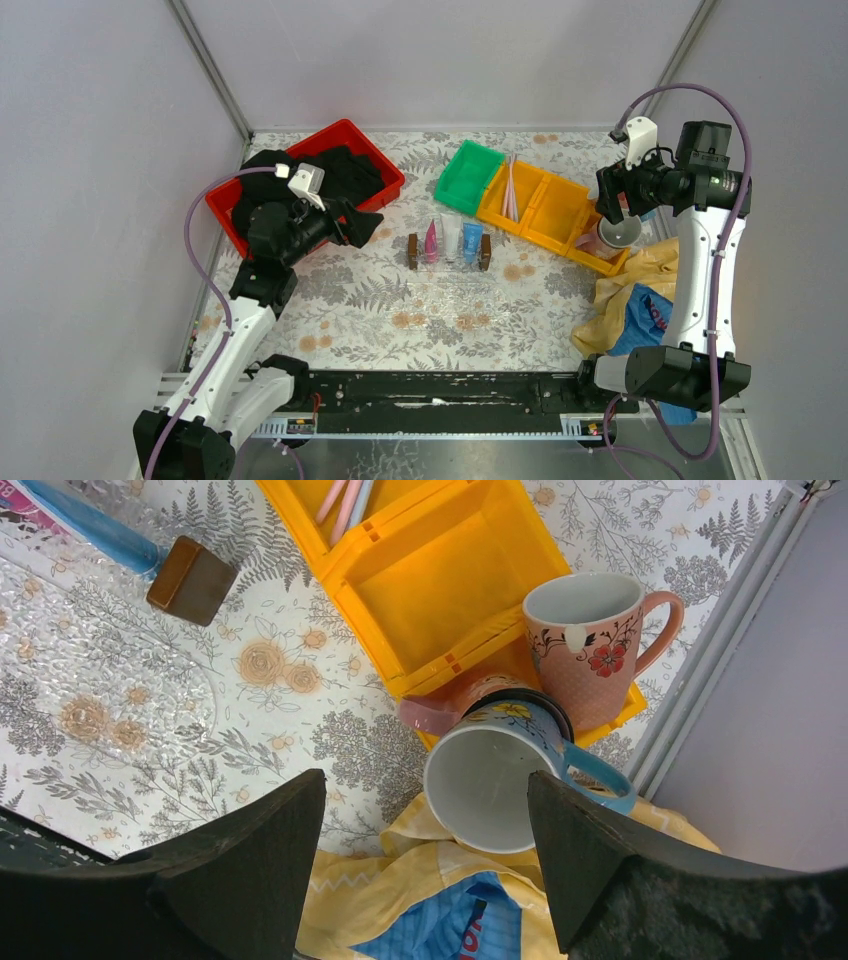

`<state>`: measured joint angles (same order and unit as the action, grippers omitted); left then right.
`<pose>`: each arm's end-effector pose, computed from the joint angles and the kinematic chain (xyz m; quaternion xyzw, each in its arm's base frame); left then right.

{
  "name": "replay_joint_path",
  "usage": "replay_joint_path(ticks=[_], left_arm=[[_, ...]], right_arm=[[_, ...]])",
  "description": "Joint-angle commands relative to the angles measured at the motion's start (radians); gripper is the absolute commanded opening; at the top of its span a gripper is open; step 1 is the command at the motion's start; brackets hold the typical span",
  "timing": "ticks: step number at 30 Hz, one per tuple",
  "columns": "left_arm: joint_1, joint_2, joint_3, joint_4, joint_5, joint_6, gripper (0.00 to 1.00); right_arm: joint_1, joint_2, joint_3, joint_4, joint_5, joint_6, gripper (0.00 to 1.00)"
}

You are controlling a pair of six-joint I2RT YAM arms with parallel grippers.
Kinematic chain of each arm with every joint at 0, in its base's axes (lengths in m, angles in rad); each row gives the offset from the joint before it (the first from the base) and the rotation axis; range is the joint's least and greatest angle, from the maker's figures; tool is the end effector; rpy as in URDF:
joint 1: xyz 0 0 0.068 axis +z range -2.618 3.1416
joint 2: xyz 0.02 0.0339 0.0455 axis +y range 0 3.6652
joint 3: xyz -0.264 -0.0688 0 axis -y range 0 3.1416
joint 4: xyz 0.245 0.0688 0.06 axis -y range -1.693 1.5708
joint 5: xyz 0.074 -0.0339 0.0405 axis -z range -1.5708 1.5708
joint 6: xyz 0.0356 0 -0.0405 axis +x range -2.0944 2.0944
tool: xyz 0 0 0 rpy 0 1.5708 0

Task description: Prepare toiletry sets of a toothbrush and toothpaste on the tray

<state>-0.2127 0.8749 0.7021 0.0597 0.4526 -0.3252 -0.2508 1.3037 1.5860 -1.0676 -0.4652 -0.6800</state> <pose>0.1998 -0.0591 0.3211 0.1083 0.7342 -0.3338 0.5812 0.2401 -0.0450 0.4192 -0.2776 0.8596 0.0232 0.4284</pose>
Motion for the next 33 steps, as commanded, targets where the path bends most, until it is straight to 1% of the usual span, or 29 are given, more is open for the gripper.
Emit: replay_joint_path(ticks=[1, 14, 18, 21, 23, 27, 30, 33], left_arm=[[0.011, -0.015, -0.010, 0.046, 0.015, 0.006, 1.00], [0.013, -0.013, -0.011, 0.049, 0.017, 0.006, 1.00], [0.013, -0.015, -0.011, 0.049, 0.018, 0.006, 1.00], [0.013, -0.016, -0.012, 0.048, 0.018, 0.006, 1.00], [0.014, -0.014, -0.012, 0.048, 0.017, 0.008, 1.00], [0.013, -0.012, -0.012, 0.048, 0.018, 0.006, 1.00], [0.016, -0.009, -0.012, 0.048, 0.020, 0.006, 1.00], [0.014, -0.012, -0.012, 0.047, 0.018, 0.007, 1.00]], right_arm=[[-0.003, 0.021, 0.059, -0.032, -0.015, -0.054, 0.81], [-0.004, 0.123, 0.193, -0.167, 0.088, -0.283, 0.81], [-0.003, 0.152, 0.204, -0.182, 0.160, -0.376, 0.81], [-0.003, 0.178, 0.207, -0.191, 0.214, -0.426, 0.79], [-0.004, 0.188, 0.197, -0.185, 0.251, -0.452, 0.76], [-0.004, 0.186, 0.120, -0.098, 0.344, -0.488, 0.71], [-0.003, 0.187, 0.071, -0.052, 0.350, -0.508, 0.68], [-0.002, 0.193, 0.039, -0.029, 0.324, -0.511, 0.64]])
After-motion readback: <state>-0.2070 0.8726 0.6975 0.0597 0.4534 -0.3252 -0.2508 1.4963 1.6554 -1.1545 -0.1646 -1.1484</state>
